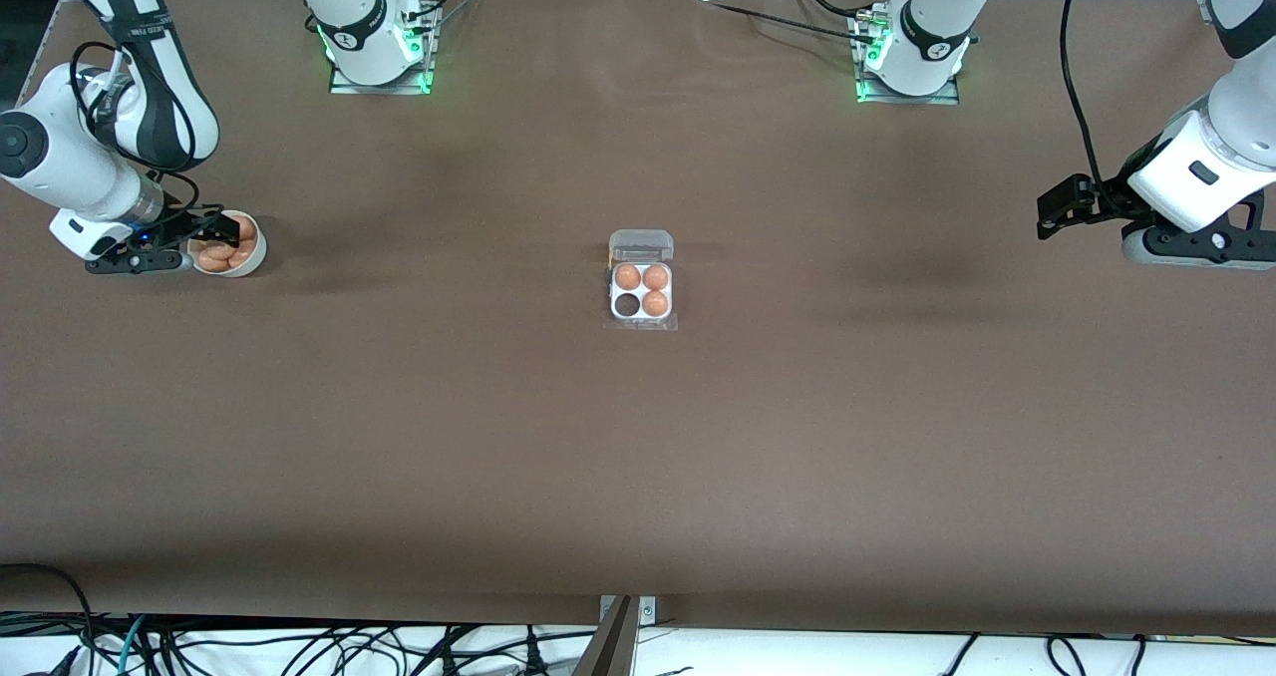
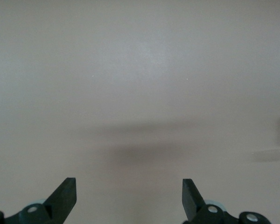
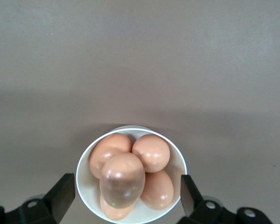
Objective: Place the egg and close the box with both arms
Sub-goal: 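Move the right gripper over the white egg bowl and lower it, then close the right gripper on one brown egg in the bowl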
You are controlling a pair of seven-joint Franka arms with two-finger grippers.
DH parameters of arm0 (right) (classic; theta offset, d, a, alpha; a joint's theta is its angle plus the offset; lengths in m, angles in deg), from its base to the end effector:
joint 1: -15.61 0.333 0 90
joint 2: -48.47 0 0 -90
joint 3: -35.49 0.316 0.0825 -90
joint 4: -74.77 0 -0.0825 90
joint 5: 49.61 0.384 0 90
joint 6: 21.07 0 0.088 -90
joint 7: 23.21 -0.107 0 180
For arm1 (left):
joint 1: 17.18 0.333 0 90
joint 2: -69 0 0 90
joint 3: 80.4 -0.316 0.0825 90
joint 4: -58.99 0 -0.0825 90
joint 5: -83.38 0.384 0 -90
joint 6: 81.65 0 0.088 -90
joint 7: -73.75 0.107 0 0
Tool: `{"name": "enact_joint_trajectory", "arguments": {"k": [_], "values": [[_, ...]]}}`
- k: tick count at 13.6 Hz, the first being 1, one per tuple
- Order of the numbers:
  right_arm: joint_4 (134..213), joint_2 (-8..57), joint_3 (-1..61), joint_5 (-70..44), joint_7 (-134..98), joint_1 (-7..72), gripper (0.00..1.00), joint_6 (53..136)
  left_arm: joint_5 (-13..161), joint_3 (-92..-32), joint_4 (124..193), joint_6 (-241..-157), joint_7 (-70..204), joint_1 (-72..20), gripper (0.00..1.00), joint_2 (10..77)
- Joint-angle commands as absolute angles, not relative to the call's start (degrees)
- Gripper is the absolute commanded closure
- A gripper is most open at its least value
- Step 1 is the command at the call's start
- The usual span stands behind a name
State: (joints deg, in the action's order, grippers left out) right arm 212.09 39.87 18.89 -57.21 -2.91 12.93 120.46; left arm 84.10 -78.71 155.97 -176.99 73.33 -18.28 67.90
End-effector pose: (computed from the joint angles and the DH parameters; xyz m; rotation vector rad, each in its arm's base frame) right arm 0.4642 -0.1642 0.2510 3.0411 0.1923 -0.1668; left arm 0.5625 -0.0260 0.5640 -3.1267 0.0670 0.0742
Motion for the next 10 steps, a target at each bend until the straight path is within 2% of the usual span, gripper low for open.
{"name": "enact_joint_trajectory", "arguments": {"k": [1,3,7,10], "values": [[213.1,39.3,19.1,-57.3,-1.0,13.0,0.01,121.8,82.9,-78.6,154.8,-175.9,73.1,-18.1,0.00,67.6],[213.0,39.2,19.1,-57.3,-0.8,13.1,0.05,121.3,82.9,-78.6,154.8,-175.9,73.1,-18.1,0.00,67.6],[212.9,39.0,19.3,-57.2,0.9,13.1,0.29,121.1,82.9,-78.6,154.8,-175.9,73.2,-17.9,0.00,67.6],[212.9,38.9,19.3,-57.2,1.1,13.1,0.38,120.8,82.9,-78.6,154.8,-175.9,73.2,-17.9,0.00,67.7]]}}
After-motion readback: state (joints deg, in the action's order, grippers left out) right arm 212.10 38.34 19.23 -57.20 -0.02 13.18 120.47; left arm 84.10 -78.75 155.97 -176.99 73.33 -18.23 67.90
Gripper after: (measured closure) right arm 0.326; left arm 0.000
